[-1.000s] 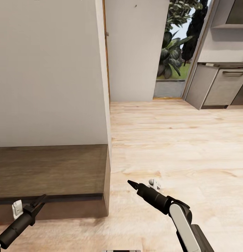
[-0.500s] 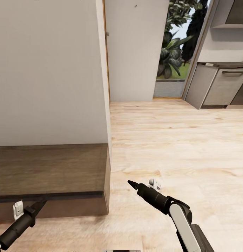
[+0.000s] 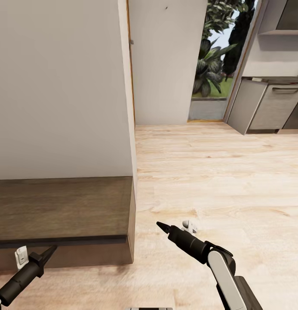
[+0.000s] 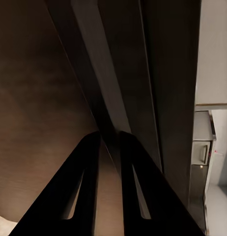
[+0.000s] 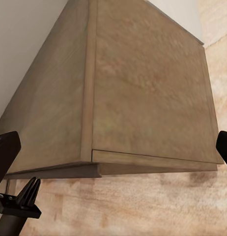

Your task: Place each of the two pumpkins and all three candles from the living room inside a cabinet in the living room (use any cabinet), then make sure every cabinet is closed, and position the cauldron so it is next to a table in the living room.

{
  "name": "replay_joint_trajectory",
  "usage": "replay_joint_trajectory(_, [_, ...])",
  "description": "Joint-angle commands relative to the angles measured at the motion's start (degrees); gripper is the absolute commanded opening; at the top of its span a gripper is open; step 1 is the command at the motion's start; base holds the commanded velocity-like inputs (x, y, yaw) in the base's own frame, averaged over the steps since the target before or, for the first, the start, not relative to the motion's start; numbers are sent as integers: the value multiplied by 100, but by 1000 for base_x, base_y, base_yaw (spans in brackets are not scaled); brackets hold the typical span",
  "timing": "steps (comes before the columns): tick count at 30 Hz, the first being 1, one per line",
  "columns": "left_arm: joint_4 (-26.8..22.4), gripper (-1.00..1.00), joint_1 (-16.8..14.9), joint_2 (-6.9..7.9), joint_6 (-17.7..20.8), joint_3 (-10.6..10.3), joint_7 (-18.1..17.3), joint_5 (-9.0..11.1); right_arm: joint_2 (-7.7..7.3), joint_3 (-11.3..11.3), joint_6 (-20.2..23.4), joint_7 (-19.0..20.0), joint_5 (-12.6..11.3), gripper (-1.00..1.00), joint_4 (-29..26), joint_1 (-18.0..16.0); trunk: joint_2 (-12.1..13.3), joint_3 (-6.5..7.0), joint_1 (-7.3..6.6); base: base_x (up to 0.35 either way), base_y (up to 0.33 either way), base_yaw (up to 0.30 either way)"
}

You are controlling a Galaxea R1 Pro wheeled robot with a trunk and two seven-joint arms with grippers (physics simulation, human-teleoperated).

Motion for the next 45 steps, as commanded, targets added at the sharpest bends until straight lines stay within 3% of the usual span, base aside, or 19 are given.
replay_joint_trajectory(1, [12,-100,-5,-1,-34,15,9,-26,3,-8,27,24,23,100,-2,-2,-1,-4,0,0,0,0])
replay_joint_trajectory(45, [12,-100,-5,-1,-26,15,-20,-17,12,-8,25,32,33,100,174,-2,-1,-4,0,-51,5,0])
